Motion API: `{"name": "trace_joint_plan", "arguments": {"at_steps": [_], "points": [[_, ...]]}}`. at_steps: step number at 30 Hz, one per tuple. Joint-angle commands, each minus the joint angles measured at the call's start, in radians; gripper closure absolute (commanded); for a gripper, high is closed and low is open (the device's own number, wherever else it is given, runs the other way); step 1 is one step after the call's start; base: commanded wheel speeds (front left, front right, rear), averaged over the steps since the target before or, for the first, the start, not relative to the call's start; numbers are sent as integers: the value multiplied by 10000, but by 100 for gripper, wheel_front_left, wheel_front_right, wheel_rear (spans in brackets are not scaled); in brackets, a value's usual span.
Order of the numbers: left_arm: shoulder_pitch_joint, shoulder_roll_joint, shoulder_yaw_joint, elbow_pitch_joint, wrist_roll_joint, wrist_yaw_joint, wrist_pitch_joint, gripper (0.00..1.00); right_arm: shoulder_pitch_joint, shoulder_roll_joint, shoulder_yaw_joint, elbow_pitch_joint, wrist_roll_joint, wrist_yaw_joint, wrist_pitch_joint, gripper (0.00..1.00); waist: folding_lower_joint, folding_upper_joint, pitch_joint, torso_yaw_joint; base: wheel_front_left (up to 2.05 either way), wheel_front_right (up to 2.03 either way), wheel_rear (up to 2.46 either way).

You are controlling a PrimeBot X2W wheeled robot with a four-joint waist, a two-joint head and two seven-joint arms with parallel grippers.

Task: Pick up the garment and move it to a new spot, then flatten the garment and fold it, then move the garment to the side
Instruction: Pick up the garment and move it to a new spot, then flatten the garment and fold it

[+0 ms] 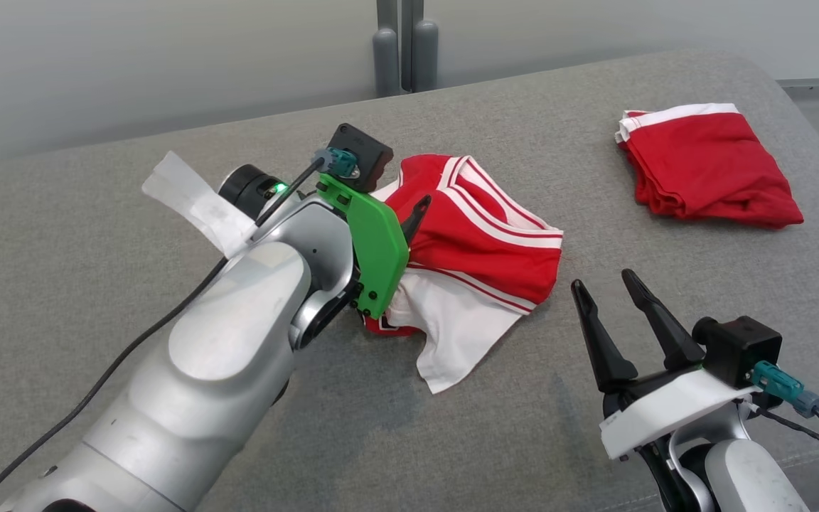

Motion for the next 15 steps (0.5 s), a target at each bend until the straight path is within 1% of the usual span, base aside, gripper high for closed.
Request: {"name": "trace_joint_plan", "arguments": {"at_steps": [1,4,7,15], "points": [[-1,9,-43,-179,-17,55,31,0,138,-38,-25,-59,-61,-11,29,0,1,-1,4,-189,0,0,0],[87,-129,-252,-681,24,38,173,0,139,-29,-86,-104,-70,-13,43,0,1,-1,104,-434,0,0,0],[101,-257,-553,-881,134,1,420,0,102,7,-66,-143,-59,-11,30,0,1,-1,255,-721,0,0,0],[-414,-608,-1267,-227,374,-40,1228,0,-122,94,-5,-160,-4,-11,-170,0,1,-1,852,-1704,0,0,0]]}}
